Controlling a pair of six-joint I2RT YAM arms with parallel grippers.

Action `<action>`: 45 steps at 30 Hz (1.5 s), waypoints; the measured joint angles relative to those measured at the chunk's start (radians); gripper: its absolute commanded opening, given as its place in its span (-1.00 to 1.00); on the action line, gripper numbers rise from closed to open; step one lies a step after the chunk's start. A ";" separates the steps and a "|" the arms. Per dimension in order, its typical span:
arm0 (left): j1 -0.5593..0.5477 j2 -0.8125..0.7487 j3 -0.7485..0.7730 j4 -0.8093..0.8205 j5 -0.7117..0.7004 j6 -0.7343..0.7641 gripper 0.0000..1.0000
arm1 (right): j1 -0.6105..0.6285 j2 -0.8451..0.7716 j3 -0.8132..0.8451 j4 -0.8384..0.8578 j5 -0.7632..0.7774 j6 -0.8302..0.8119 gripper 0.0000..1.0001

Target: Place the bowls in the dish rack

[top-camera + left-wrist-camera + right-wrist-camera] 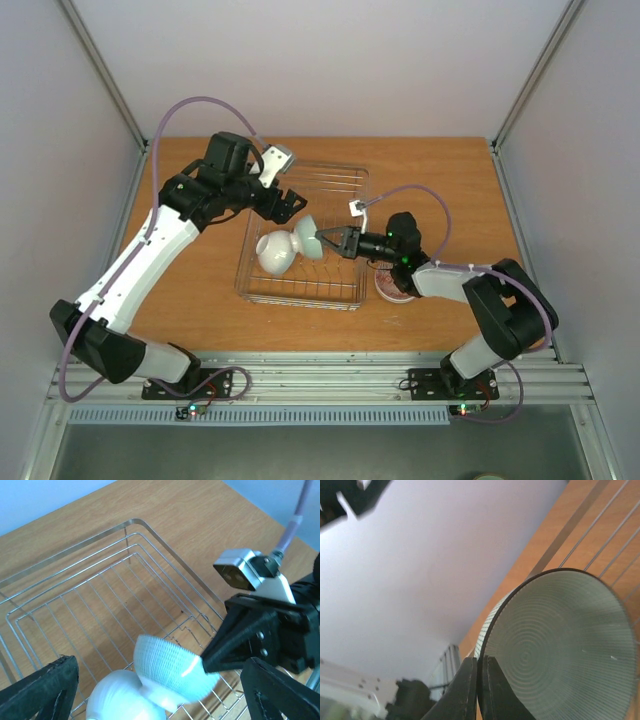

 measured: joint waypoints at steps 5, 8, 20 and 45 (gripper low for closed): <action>0.023 0.000 -0.022 0.021 0.068 -0.026 0.80 | -0.076 0.069 -0.055 0.274 -0.018 0.198 -0.98; 0.026 0.002 -0.035 0.026 0.100 -0.038 0.80 | -0.083 0.069 -0.052 0.363 -0.024 0.248 -0.98; 0.027 0.018 -0.042 0.045 0.143 -0.058 0.80 | -0.087 0.036 -0.060 0.443 -0.013 0.317 -0.98; 0.026 0.022 -0.048 0.067 0.166 -0.078 0.80 | -0.075 -0.027 -0.186 0.460 0.177 0.387 -0.98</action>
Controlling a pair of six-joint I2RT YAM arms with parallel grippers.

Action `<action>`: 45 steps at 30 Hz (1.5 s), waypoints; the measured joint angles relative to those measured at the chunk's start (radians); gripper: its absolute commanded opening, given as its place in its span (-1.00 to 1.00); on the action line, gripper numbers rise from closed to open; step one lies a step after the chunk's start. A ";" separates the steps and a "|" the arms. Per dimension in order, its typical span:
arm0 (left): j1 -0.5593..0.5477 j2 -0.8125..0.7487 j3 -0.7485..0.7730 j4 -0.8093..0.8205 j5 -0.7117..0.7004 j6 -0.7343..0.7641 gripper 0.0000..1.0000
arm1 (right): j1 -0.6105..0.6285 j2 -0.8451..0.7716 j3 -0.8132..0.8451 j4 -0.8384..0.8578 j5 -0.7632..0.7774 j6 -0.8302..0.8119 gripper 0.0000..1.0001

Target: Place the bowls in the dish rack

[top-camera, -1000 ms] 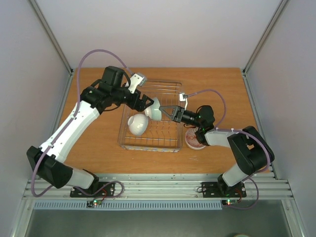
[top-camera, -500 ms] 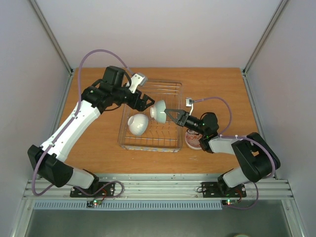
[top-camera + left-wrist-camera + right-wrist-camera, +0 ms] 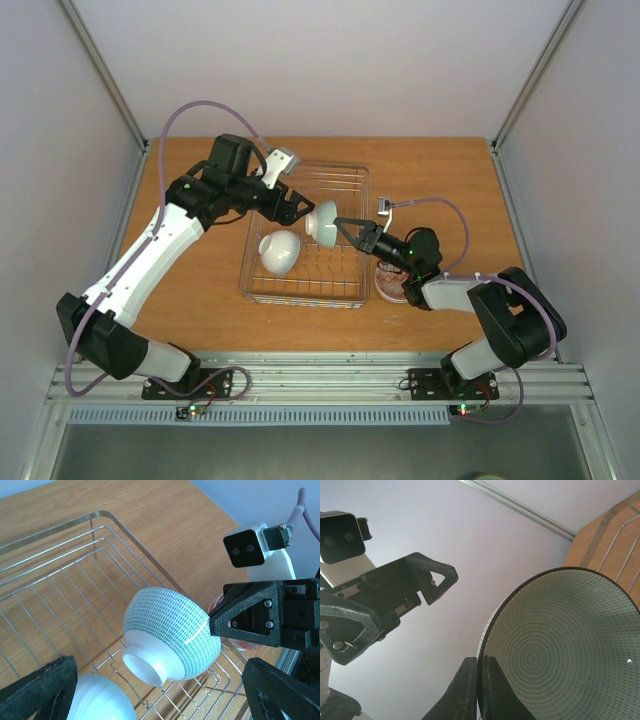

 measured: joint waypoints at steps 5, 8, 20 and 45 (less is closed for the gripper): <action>0.000 0.005 -0.017 0.008 0.006 -0.009 0.80 | 0.002 -0.004 0.000 -0.001 0.003 0.011 -0.98; 0.000 0.014 -0.017 0.008 0.007 -0.023 0.80 | 0.002 -0.019 0.000 -0.008 0.005 0.016 -0.98; 0.000 0.026 -0.015 0.008 0.018 -0.040 0.80 | 0.011 -0.076 -0.011 -0.072 0.026 0.018 -0.98; 0.000 0.039 -0.014 0.008 0.025 -0.045 0.80 | 0.059 0.036 -0.085 0.007 0.126 0.060 -0.98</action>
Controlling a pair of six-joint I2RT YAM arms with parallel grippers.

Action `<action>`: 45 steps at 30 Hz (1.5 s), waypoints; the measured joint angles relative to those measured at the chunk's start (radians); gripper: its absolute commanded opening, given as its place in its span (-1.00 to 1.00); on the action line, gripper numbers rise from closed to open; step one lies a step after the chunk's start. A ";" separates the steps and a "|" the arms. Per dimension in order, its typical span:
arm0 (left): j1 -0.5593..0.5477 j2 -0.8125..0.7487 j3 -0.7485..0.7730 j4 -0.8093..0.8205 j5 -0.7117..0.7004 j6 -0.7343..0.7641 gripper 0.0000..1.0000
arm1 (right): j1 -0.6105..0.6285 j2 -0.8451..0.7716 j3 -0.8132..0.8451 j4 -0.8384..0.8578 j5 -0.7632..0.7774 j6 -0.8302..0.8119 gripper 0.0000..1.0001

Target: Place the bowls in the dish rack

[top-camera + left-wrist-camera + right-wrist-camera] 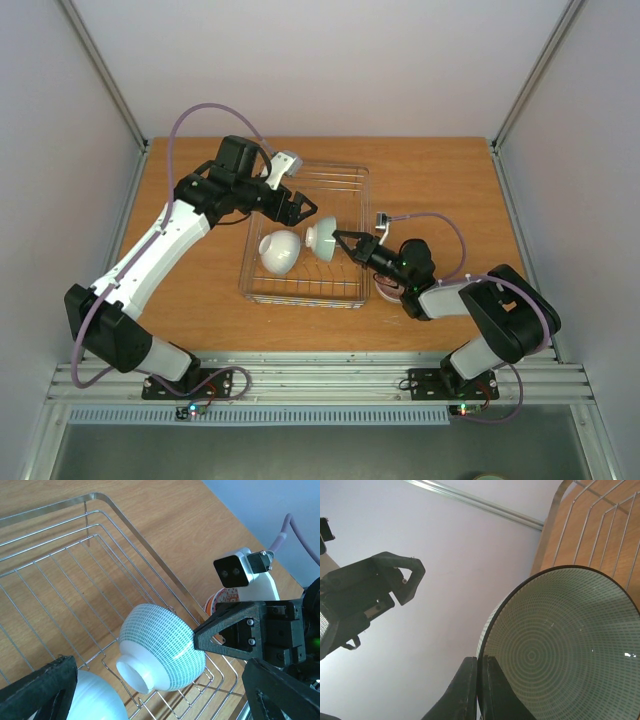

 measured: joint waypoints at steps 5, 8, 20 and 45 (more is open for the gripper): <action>0.000 0.000 0.000 0.000 0.000 0.000 0.81 | 0.014 0.000 -0.003 0.005 0.019 0.004 -0.98; 0.000 0.000 0.000 0.000 0.000 0.000 0.81 | 0.021 -0.004 -0.012 0.008 0.032 0.010 -0.98; 0.000 0.000 0.000 0.000 0.000 0.000 0.80 | 0.045 -0.092 -0.079 -0.030 0.090 0.036 -0.95; 0.000 0.000 0.000 0.000 0.000 0.000 0.81 | 0.043 -0.005 0.066 -0.188 0.103 0.072 -0.81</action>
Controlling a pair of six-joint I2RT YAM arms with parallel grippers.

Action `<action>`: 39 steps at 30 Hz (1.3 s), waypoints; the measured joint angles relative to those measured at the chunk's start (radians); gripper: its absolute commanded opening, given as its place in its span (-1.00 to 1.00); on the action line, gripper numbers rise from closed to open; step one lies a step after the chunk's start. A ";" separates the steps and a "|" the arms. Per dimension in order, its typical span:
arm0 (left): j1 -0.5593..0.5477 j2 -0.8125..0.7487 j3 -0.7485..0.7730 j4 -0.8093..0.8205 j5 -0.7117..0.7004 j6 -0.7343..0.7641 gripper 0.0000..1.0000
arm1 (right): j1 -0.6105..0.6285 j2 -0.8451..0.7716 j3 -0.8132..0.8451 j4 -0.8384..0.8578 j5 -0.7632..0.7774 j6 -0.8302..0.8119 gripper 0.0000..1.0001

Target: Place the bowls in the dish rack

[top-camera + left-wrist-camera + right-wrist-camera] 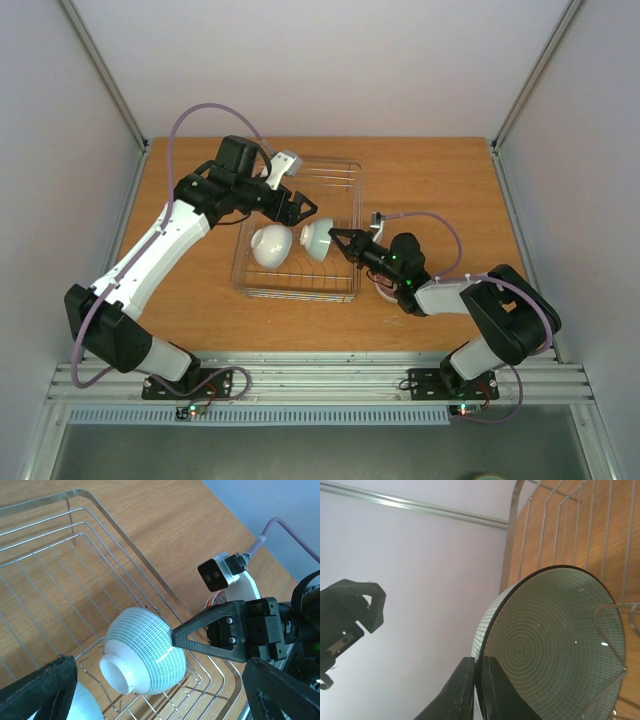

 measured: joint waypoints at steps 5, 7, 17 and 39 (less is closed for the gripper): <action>0.000 0.000 0.000 0.000 0.000 0.000 0.80 | -0.004 -0.016 -0.002 -0.063 0.007 0.004 -0.59; 0.000 0.000 0.000 0.000 0.000 0.000 0.80 | -0.004 -0.035 -0.003 -0.130 0.012 -0.002 -0.48; 0.000 0.000 0.000 0.000 0.000 0.000 0.81 | -0.006 -0.091 0.018 -0.303 0.014 -0.020 -0.20; 0.000 0.000 0.000 0.000 0.002 0.000 0.80 | -0.006 -0.544 0.192 -1.231 0.233 -0.287 -0.05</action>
